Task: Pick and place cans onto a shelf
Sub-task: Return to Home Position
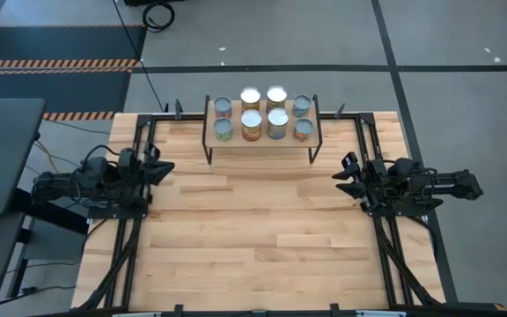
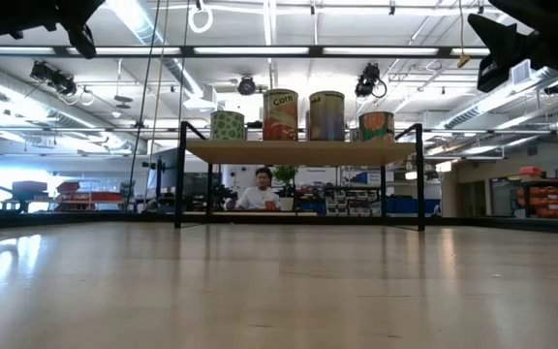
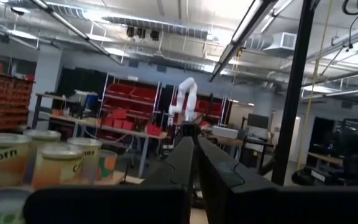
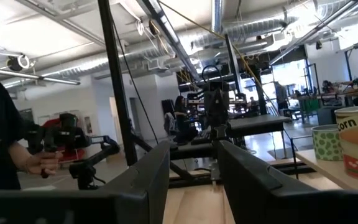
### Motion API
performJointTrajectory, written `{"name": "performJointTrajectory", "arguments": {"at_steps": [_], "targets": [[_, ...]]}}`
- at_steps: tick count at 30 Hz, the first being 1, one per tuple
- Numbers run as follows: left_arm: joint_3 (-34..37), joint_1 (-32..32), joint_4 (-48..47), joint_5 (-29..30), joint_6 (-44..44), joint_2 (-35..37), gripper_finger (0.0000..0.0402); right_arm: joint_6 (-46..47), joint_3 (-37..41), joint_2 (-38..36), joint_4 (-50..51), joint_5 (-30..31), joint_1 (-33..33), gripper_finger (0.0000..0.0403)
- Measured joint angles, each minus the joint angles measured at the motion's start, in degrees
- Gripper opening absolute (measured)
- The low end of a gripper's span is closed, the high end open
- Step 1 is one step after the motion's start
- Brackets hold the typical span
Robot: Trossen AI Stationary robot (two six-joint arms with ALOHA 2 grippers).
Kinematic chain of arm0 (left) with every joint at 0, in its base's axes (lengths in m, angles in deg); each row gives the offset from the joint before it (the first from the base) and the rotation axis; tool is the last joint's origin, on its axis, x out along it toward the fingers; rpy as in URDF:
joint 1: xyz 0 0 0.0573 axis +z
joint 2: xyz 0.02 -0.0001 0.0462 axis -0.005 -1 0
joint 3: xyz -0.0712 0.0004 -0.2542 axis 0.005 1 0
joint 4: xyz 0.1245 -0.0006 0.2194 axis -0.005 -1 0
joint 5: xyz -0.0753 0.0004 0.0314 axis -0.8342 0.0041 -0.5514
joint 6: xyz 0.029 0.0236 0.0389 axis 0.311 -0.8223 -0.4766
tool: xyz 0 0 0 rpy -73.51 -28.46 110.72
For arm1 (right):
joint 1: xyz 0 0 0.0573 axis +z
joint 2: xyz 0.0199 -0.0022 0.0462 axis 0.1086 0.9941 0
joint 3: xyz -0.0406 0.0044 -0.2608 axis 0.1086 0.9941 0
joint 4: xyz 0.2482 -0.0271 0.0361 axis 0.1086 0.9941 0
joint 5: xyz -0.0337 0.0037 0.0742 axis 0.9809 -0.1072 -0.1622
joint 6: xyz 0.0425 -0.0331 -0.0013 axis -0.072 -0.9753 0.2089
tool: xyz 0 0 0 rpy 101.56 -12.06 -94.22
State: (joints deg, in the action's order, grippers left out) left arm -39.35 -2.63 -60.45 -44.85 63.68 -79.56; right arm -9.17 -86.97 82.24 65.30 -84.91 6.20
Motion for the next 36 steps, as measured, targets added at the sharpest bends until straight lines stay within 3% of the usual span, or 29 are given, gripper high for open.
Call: {"name": "performJointTrajectory", "arguments": {"at_steps": [9,16,21,30,36], "targets": [[0.52,0.0,-0.21,3.9,-3.59,0.09,0.0027,0.05,0.0,0.0,0.0,0.0,0.0,0.0145],[11.27,0.02,9.34,2.88,-1.42,0.12,0.0027,0.01,0.0,0.0,0.01,0.0,0.0,0.0145],[11.16,-0.07,2.7,-1.98,-1.87,0.11,0.0027,-0.05,0.0,-0.02,0.0,-0.18,-0.02,0.0145],[11.2,-0.2,-5.34,-3.06,-6.03,0.07,0.0027,0.04,0.0,-0.94,-1.84,1.28,-0.46,0.0145],[11.23,-0.2,-9.97,-3.07,-7.61,0.0,0.0027,0.04,0.0,-0.92,8.66,1.2,-1.13,0.0145]]}}
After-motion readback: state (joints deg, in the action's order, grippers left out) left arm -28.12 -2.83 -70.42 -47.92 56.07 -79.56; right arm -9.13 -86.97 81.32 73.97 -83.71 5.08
